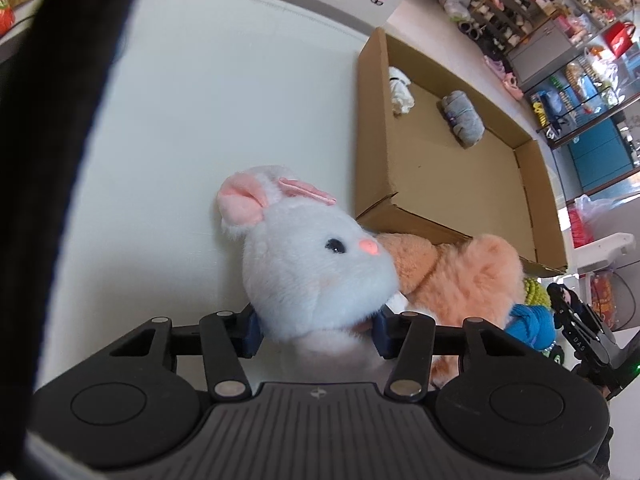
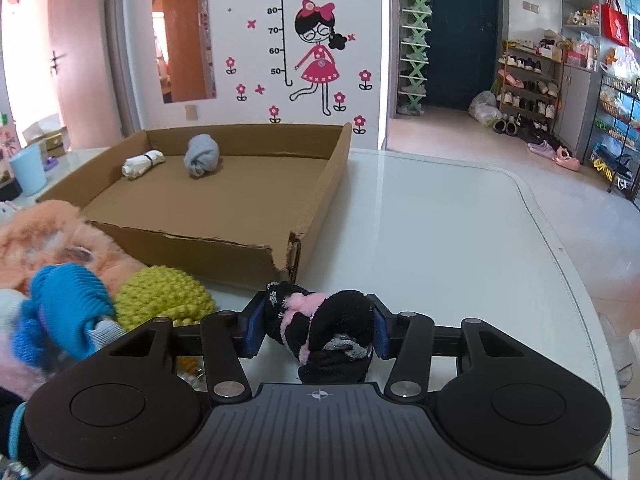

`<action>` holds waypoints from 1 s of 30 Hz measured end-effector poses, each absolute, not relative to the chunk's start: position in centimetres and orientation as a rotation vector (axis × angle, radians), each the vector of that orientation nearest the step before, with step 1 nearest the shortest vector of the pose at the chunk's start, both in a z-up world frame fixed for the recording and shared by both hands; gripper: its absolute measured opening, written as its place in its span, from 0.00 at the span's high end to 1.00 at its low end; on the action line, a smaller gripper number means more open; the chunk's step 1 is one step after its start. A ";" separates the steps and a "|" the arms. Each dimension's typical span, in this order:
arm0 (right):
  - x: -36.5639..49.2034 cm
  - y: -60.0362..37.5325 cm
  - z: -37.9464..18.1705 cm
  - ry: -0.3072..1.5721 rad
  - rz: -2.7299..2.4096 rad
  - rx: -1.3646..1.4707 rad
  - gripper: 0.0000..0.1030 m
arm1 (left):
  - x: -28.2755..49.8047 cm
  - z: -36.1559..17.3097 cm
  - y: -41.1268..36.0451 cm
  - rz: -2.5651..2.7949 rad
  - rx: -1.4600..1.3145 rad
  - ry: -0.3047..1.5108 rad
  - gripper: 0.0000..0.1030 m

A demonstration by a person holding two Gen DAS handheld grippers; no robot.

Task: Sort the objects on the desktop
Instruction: 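Carry the bunny and black-pink sock into the box and release both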

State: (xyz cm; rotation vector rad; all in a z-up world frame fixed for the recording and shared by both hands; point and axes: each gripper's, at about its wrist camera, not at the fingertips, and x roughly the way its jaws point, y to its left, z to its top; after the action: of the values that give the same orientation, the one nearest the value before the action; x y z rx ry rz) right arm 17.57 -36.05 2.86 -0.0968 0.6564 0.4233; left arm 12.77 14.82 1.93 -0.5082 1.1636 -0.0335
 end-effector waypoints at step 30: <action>18.3 -34.7 14.6 0.522 0.466 0.017 0.45 | 17.8 11.3 6.4 -0.073 -0.262 0.990 0.54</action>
State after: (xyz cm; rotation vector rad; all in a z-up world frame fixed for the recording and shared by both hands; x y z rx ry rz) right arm 18.33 -34.75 14.59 0.0175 0.5223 0.4658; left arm 17.85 6.41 11.31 -0.2617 0.9904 -0.0732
